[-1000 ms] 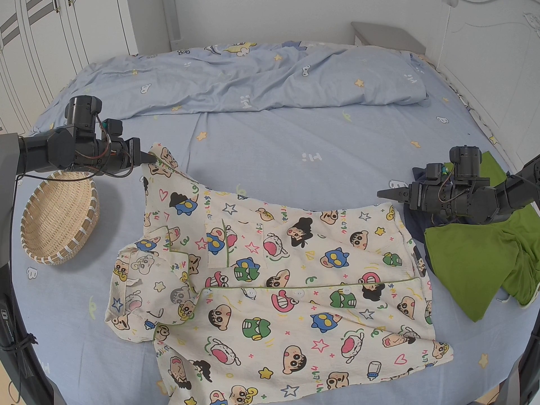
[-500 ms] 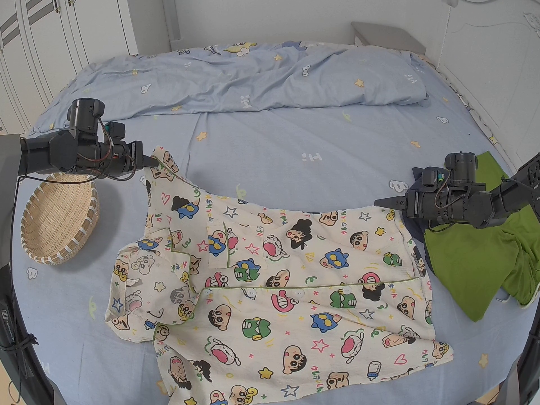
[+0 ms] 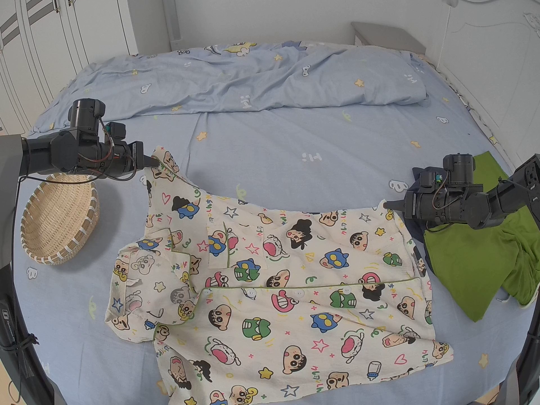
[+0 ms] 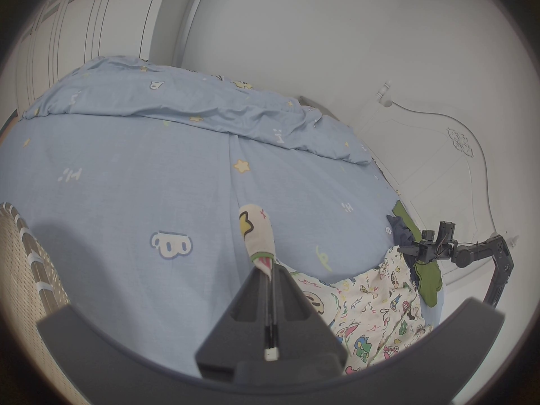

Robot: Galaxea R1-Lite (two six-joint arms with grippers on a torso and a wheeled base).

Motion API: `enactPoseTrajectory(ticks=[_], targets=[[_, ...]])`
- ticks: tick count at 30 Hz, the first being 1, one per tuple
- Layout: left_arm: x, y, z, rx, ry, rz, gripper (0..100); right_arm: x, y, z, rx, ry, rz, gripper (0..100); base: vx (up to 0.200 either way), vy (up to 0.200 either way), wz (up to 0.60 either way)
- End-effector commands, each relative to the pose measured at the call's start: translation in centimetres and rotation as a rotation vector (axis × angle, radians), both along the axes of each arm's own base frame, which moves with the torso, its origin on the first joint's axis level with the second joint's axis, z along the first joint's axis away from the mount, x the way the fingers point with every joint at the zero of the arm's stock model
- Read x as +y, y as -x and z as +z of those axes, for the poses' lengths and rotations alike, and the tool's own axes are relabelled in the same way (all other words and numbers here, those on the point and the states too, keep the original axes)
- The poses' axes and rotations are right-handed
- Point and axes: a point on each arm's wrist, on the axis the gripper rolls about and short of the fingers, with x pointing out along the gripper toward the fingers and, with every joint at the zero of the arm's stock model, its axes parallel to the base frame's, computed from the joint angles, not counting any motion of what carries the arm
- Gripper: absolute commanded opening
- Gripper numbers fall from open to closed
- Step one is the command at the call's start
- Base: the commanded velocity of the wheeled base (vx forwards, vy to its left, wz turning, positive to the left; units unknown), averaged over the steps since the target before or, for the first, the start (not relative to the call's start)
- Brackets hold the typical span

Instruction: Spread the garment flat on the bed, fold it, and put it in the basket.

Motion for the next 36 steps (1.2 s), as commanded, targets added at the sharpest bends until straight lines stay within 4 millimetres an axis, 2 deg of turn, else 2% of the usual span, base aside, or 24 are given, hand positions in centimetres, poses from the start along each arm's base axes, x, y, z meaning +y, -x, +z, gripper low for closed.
enactPoseTrajectory(ticks=[1, 9, 17, 20, 30, 36], targets=[[0.0, -0.1, 0.0, -0.002, 0.0, 0.001, 0, 0.1, -0.1, 0.0, -0.001, -0.001, 0.001, 0, 0.0, 0.0, 0.0], [0.2, -0.9, -0.1, -0.041, -0.031, 0.055, 0, 0.2, -0.8, 0.6, -0.021, -0.005, -0.036, 0, 0.0, 0.0, 0.0], [0.4, -1.3, 0.9, -0.083, -0.028, 0.064, 0, 0.4, -1.8, 1.2, -0.04, -0.042, -0.093, 0, 0.0, 0.0, 0.0], [0.3, -1.9, 0.4, -0.079, -0.027, 0.063, 0, 0.3, -2.4, 0.9, -0.05, -0.056, -0.139, 0, 0.0, 0.0, 0.0], [0.3, -3.1, -0.1, -0.088, -0.023, 0.064, 0, 0.0, -2.9, 1.9, -0.07, -0.098, -0.169, 0, 0.0, 0.0, 0.0], [0.2, -3.5, 0.1, -0.089, 0.012, 0.079, 0, -0.8, -3.2, 2.4, -0.077, -0.113, -0.207, 0, 0.0, 0.0, 0.0]])
